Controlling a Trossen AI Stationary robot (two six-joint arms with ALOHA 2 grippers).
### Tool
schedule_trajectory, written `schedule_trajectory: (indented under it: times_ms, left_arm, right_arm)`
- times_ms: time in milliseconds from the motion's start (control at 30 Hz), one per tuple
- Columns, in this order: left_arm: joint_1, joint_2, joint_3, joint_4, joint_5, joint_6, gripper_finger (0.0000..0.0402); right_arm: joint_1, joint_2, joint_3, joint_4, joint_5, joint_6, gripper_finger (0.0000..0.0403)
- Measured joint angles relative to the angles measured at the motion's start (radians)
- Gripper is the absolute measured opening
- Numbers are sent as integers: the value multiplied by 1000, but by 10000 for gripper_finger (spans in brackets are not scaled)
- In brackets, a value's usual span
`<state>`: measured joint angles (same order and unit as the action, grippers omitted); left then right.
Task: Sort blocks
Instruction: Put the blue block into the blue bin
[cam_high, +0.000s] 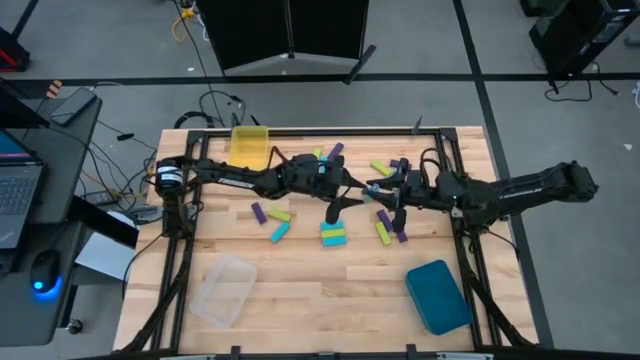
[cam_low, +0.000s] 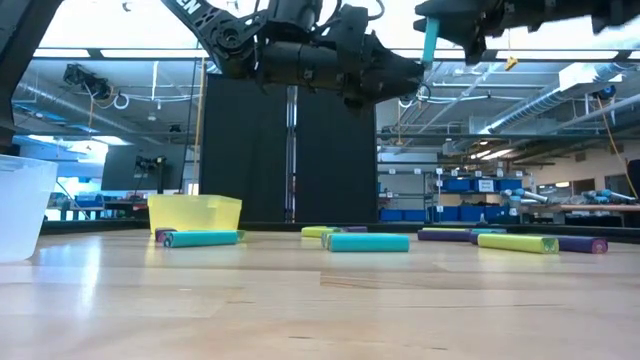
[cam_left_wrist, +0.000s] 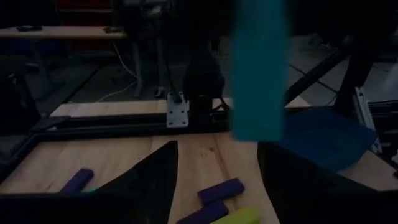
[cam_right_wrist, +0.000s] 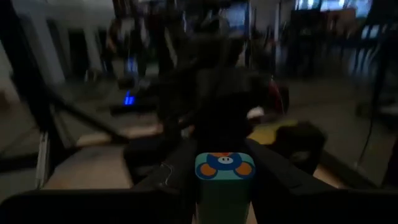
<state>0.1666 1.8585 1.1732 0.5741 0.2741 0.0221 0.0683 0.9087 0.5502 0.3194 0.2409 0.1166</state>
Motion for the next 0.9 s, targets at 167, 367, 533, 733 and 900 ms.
schedule_trajectory:
  times_ms: [167, 367, 533, 733, 900]
  left_arm:
    - [10, -1, 0, 3, 2, 27, 228]
    - [12, -1, 0, 3, 4, 35, 229]
    - [15, -1, -1, 4, 6, 57, 229]
    - [29, -1, -1, 8, 7, 57, 229]
    - [27, -1, -1, 40, 7, 57, 229]
  right_arm:
    - [62, 23, 215, -451, 29, 128, 117]
    - [191, 109, 391, -946, 42, 473, 117]
    - [335, 174, 416, -1136, -16, 799, 117]
    - [517, 247, 417, -1259, -78, 1166, 117]
    - [641, 335, 417, -1302, -109, 1388, 117]
